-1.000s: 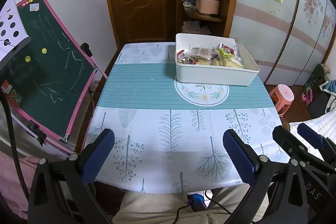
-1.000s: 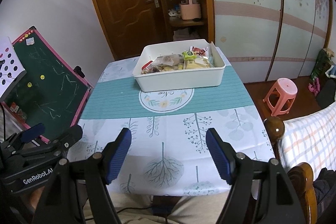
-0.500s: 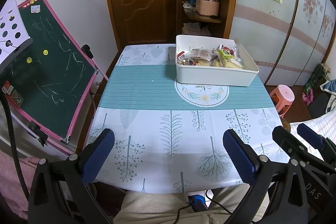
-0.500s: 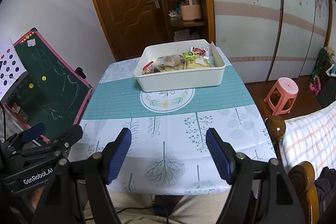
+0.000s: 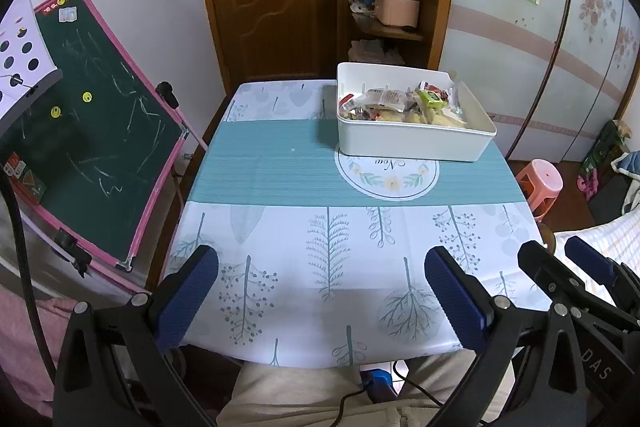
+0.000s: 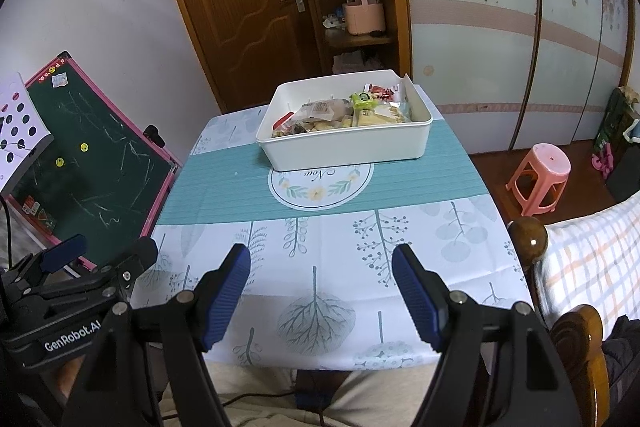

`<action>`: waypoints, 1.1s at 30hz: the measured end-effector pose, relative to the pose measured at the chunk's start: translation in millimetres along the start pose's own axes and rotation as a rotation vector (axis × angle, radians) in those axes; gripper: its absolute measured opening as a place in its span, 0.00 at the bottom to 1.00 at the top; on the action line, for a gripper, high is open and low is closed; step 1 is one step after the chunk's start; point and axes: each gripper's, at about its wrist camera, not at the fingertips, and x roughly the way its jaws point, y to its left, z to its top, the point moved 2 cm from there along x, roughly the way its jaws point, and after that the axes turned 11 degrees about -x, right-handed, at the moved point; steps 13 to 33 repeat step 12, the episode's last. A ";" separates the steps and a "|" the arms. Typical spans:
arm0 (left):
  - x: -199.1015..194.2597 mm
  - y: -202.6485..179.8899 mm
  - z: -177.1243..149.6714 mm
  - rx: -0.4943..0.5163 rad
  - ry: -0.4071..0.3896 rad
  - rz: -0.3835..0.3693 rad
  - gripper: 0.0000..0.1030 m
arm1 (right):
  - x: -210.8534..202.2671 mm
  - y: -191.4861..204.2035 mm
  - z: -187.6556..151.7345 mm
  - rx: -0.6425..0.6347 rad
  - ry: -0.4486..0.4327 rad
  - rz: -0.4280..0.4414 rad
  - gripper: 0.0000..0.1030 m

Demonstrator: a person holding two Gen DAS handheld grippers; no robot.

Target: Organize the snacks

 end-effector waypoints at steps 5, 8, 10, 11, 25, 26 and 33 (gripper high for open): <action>1.2 3.5 -0.5 -0.003 0.004 -0.001 1.00 | 2.7 -0.2 -0.2 0.002 0.007 0.003 0.72; 1.5 2.1 -0.4 -0.003 0.005 -0.002 1.00 | 3.7 -1.9 -0.7 0.004 0.013 0.005 0.72; 2.4 2.5 -0.5 -0.004 0.009 -0.002 1.00 | 6.0 -1.0 -0.8 0.007 0.020 0.007 0.72; 4.1 2.1 -1.0 -0.005 0.012 -0.002 1.00 | 6.7 -2.2 -1.2 0.008 0.024 0.007 0.72; 5.1 2.8 -1.9 -0.006 0.016 -0.003 1.00 | 8.2 -2.6 -1.4 0.010 0.029 0.008 0.72; 5.1 2.8 -1.9 -0.006 0.016 -0.003 1.00 | 8.2 -2.6 -1.4 0.010 0.029 0.008 0.72; 5.1 2.8 -1.9 -0.006 0.016 -0.003 1.00 | 8.2 -2.6 -1.4 0.010 0.029 0.008 0.72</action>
